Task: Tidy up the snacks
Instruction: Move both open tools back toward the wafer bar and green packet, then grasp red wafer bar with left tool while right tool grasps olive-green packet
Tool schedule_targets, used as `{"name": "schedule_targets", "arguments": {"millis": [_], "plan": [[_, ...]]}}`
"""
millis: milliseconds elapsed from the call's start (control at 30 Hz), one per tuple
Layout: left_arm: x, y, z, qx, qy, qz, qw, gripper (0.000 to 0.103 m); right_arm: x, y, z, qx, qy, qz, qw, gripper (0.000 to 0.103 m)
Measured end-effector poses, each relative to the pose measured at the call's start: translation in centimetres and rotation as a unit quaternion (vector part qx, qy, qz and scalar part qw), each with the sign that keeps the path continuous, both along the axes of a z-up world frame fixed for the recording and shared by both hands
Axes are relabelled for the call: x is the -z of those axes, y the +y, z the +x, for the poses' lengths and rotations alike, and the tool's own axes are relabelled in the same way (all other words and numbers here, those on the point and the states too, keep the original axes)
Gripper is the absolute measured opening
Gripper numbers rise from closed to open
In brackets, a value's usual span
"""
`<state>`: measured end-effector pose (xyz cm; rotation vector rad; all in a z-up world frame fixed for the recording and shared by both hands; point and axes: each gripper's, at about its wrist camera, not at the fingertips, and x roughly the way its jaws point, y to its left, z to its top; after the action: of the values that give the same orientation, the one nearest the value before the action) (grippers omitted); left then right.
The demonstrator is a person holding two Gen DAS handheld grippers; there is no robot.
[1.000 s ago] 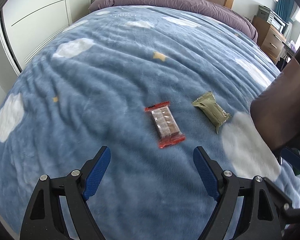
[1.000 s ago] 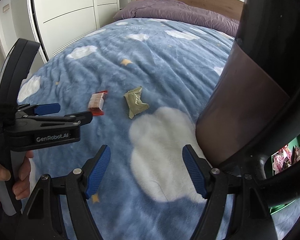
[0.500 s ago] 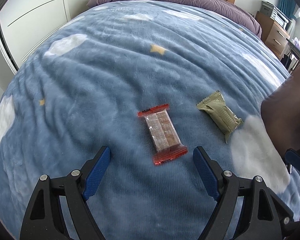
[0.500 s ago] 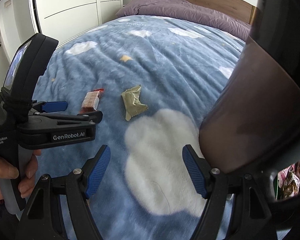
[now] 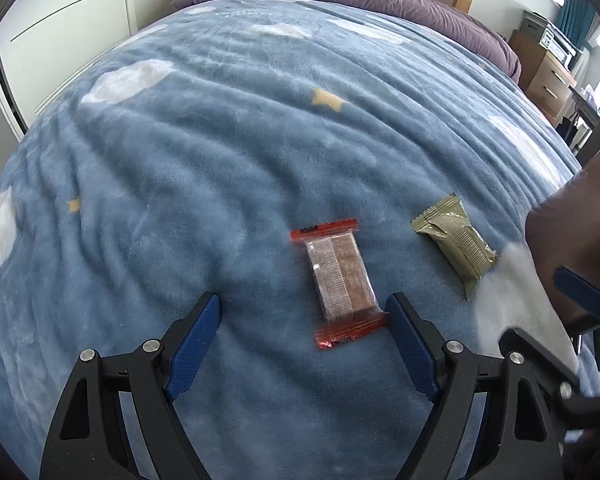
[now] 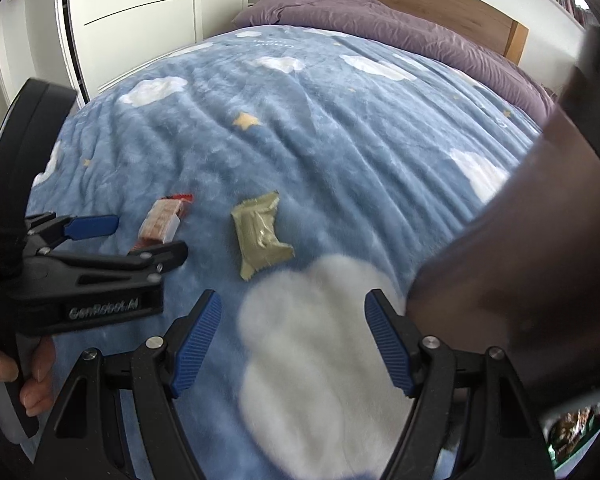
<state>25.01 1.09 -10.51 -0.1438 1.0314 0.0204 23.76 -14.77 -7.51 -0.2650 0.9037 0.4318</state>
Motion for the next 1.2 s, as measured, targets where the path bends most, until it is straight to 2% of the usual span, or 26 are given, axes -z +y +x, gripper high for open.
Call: {"name": "schedule_targets", "arguments": {"millis": [133,233,400,433,533,600,667,700,767,800,900,1000,1200], "plan": [[0.0,1.0,0.0,0.007,0.0,-0.023,0.9997,0.077,0.6,1.2,1.2,-0.006,0.014,0.007,1.0,0.101],[-0.2,1.6,0.1,0.01,0.002,-0.032,0.9994,0.071,1.0,1.8,2.2,-0.006,0.021,0.01,1.0,0.101],[-0.6,2.0,0.6,0.029,-0.001,-0.027,0.9992,0.067,1.7,2.4,3.7,-0.005,0.035,0.009,0.999,0.1],[-0.6,2.0,0.7,0.033,-0.002,-0.022,0.9992,0.067,1.8,2.5,3.9,-0.005,0.037,0.008,0.999,0.098],[-0.7,1.7,1.1,0.053,-0.003,-0.01,0.9985,0.066,2.1,2.8,4.4,-0.008,0.038,-0.001,0.999,0.081],[-0.6,1.5,1.4,0.065,-0.002,-0.002,0.9979,0.061,2.2,3.0,4.7,-0.011,0.04,-0.003,0.999,0.073],[-0.5,1.4,1.7,0.074,-0.001,0.001,0.9973,0.056,2.2,3.3,5.0,-0.016,0.042,-0.002,0.999,0.053],[-0.4,1.4,1.9,0.078,0.0,0.003,0.9969,0.052,2.3,3.4,5.2,-0.018,0.044,-0.004,0.999,0.049],[-0.4,1.2,2.1,0.088,0.001,0.01,0.996,0.043,2.4,3.7,5.4,-0.023,0.047,-0.004,0.999,0.026],[-0.4,1.1,2.1,0.093,0.001,0.011,0.9956,0.037,2.5,3.8,5.4,-0.027,0.049,-0.004,0.998,0.021],[-0.4,0.9,2.2,0.104,0.003,0.014,0.9945,0.024,2.5,4.1,5.3,-0.029,0.051,-0.004,0.998,0.017],[-0.5,0.8,2.0,0.107,0.0,0.015,0.9941,0.02,2.3,3.9,5.1,-0.025,0.052,0.005,0.998,0.015],[-1.3,0.8,1.5,0.105,-0.008,0.013,0.9944,0.019,1.5,3.6,4.2,-0.024,0.048,0.014,0.998,0.014]]}}
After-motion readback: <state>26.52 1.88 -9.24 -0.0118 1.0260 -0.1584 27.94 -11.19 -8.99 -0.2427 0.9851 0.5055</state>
